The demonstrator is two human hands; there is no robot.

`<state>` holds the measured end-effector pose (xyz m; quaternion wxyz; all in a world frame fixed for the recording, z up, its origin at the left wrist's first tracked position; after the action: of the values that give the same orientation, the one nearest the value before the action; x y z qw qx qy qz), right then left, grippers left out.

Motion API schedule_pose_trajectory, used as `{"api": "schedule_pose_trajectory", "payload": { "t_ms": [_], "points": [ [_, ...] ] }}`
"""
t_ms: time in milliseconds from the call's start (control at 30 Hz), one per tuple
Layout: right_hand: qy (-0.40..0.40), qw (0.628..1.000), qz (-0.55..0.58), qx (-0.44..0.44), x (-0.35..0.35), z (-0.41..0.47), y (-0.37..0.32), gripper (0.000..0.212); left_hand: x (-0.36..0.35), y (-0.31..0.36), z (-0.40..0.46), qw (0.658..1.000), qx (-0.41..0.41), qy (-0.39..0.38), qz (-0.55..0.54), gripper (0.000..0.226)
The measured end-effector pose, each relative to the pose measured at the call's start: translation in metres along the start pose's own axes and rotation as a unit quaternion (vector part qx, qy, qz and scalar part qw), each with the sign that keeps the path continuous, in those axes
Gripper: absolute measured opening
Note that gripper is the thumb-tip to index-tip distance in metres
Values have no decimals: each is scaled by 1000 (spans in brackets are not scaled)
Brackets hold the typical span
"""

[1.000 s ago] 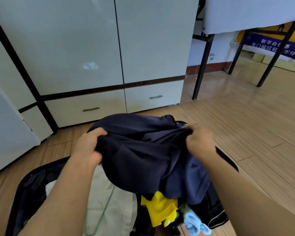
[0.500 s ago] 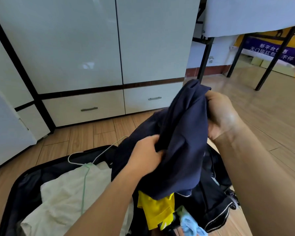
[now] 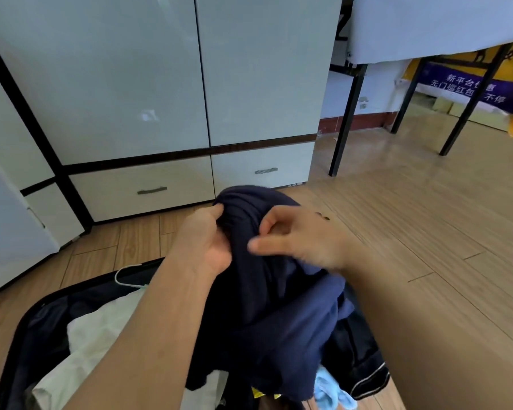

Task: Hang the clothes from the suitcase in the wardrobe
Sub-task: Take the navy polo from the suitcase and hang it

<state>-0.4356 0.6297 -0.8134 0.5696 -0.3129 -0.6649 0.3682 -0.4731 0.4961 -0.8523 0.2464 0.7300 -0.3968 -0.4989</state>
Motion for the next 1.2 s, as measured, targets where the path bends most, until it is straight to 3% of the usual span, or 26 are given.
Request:
{"api": "schedule_pose_trajectory", "payload": {
  "t_ms": [67,167,233,300,367,433,533,633,667,733,800,867,933,1000,1100,1167,1200],
  "points": [
    [-2,998,-49,-27,-14,6,17,43,-9,9,-11,999,7,-30,-39,32],
    [20,991,-122,-54,-16,9,43,114,-9,22,-19,996,6,-58,-64,33],
    [11,990,-120,-67,-20,7,51,131,-11,23,-22,994,22,-76,-69,35],
    [39,996,-71,-47,-19,9,52,109,-13,21,-24,993,24,-91,-66,35],
    [98,995,-25,-18,-5,11,48,55,-10,22,-21,993,18,-88,-78,34],
    [152,985,73,-38,21,11,47,25,4,25,-12,991,10,-71,-116,30],
    [254,925,273,-73,64,3,50,25,42,25,8,993,0,26,-118,25],
    [329,869,368,-44,87,-7,41,22,64,17,14,987,-32,125,98,30],
    [315,866,387,-27,86,-8,33,22,56,17,11,980,-62,98,164,39],
    [236,879,414,11,74,-7,13,23,23,16,2,966,-115,-33,231,61],
    [131,886,443,53,56,-6,-8,27,-12,6,-14,932,-128,-173,290,78],
    [64,879,468,59,41,-3,-16,34,-32,-7,-22,869,-180,-233,397,63],
    [77,861,502,36,39,1,-9,25,-34,-9,-20,795,-271,-161,519,34],
    [165,830,533,-7,51,4,13,12,-22,0,-15,763,-336,-62,548,36],
    [372,776,503,-77,87,-4,69,6,22,18,7,779,-342,43,524,49],
    [495,731,447,-143,102,-20,117,6,56,28,24,846,-310,61,430,54],
    [534,726,387,-193,106,-29,139,6,68,30,28,883,-286,59,368,55]
  ]
}}
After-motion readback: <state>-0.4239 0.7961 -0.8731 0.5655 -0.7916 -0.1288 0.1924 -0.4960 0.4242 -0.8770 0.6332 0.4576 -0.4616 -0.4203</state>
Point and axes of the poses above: each hand's wrist, its own z-axis towards the middle knuckle, its own x-axis out of the back of the hand, y = z × x, the point moved 6 cm from there along z, towards the middle knuckle, and after that the axes turned 4 degrees about -x, right-handed, at the moved point
